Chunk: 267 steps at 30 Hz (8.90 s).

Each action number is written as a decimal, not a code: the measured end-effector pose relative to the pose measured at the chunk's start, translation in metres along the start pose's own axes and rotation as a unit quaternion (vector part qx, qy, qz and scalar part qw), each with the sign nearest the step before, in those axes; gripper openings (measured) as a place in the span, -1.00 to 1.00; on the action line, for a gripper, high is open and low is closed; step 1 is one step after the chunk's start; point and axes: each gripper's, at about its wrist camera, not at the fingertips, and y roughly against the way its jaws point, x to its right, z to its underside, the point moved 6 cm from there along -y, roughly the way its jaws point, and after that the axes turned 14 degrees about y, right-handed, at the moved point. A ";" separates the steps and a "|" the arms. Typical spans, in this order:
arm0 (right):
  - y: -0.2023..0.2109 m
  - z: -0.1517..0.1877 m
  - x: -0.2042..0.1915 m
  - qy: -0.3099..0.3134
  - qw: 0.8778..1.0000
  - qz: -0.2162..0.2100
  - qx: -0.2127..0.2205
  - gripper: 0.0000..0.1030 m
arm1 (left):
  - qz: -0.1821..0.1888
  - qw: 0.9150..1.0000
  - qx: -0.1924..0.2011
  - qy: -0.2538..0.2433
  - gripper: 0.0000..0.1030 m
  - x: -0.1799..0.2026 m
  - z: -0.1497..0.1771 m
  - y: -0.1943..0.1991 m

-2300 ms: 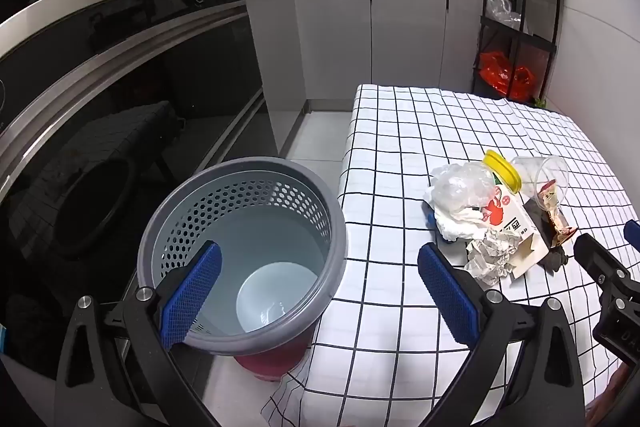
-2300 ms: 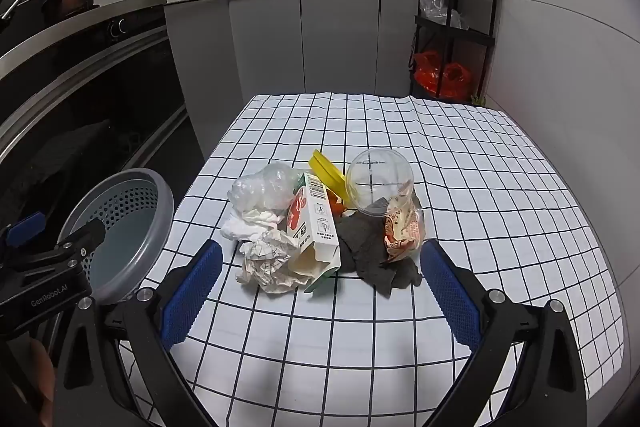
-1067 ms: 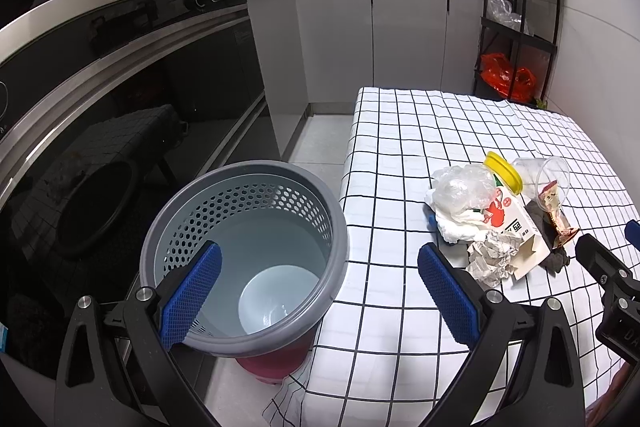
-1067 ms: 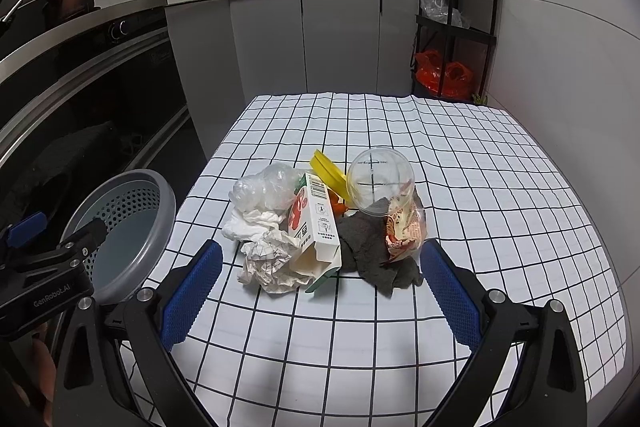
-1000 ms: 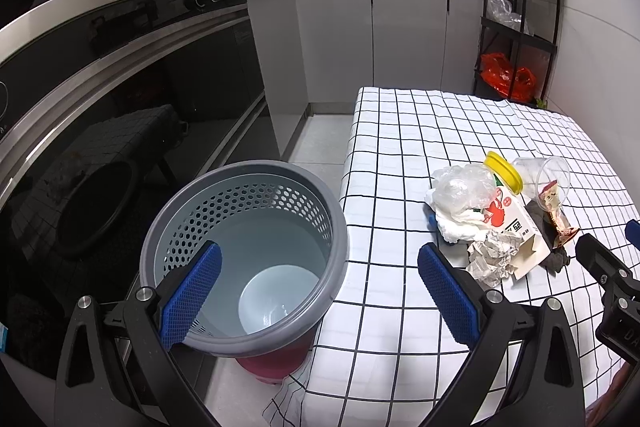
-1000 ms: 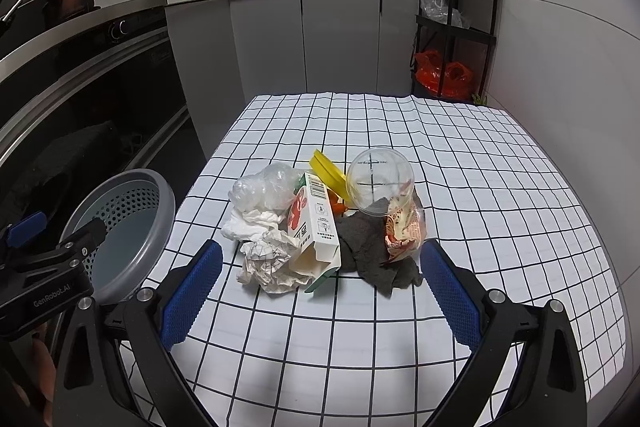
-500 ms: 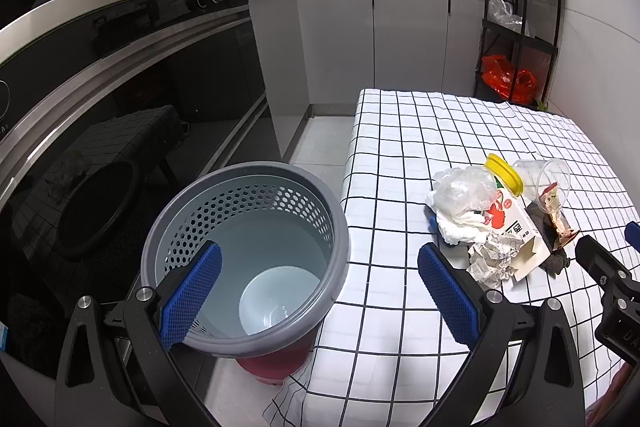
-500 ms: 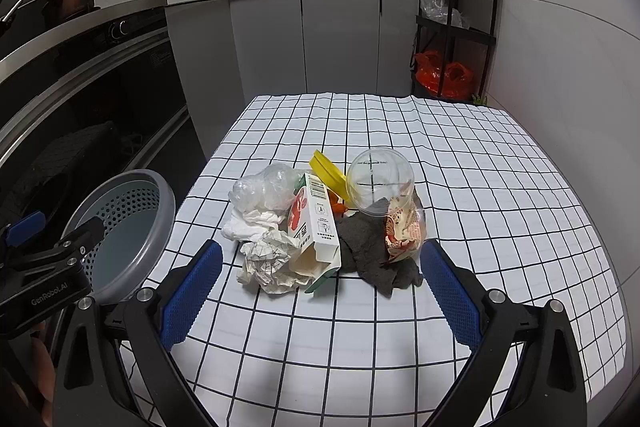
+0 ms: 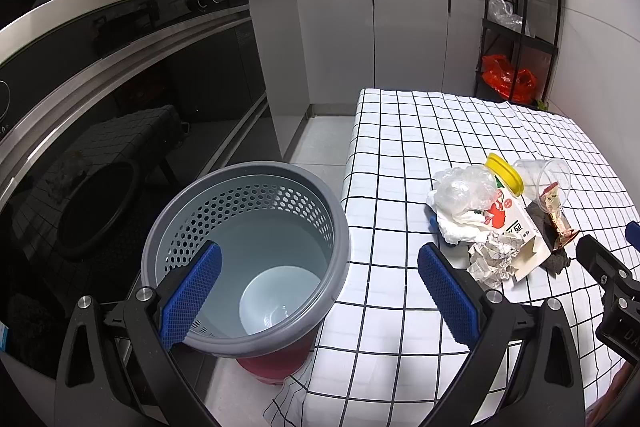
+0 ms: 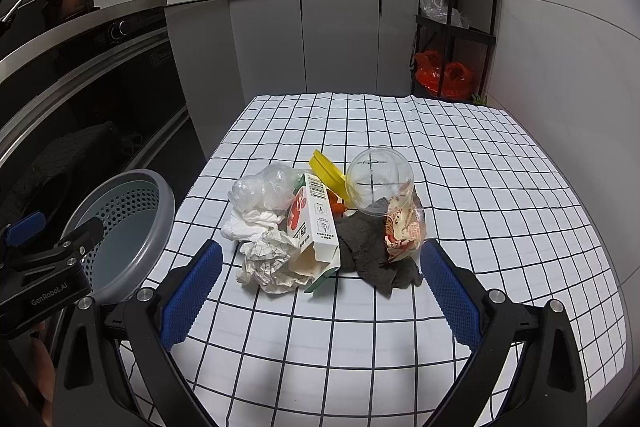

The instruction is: Collect trash

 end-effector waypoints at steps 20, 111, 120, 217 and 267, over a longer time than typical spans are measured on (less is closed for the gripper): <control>-0.001 0.001 0.002 -0.002 1.000 -0.001 -0.001 0.84 | -0.001 1.000 0.001 -0.002 0.87 -0.001 0.001 -0.001; -0.084 -0.024 0.089 -0.068 0.998 -0.014 0.001 0.30 | 0.096 0.992 -0.069 -0.037 0.87 0.091 0.043 -0.063; -0.072 -0.031 0.091 -0.075 0.997 -0.022 0.015 0.30 | 0.113 0.989 -0.082 -0.051 0.87 0.111 0.060 -0.071; -0.087 -0.078 -0.215 0.115 0.948 -0.298 -0.013 0.31 | -0.055 0.992 -0.040 0.108 -0.30 -0.151 -0.027 -0.063; -0.067 -0.073 -0.132 0.064 0.971 -0.231 0.019 0.40 | -0.009 0.997 -0.016 0.081 0.18 -0.099 -0.028 -0.046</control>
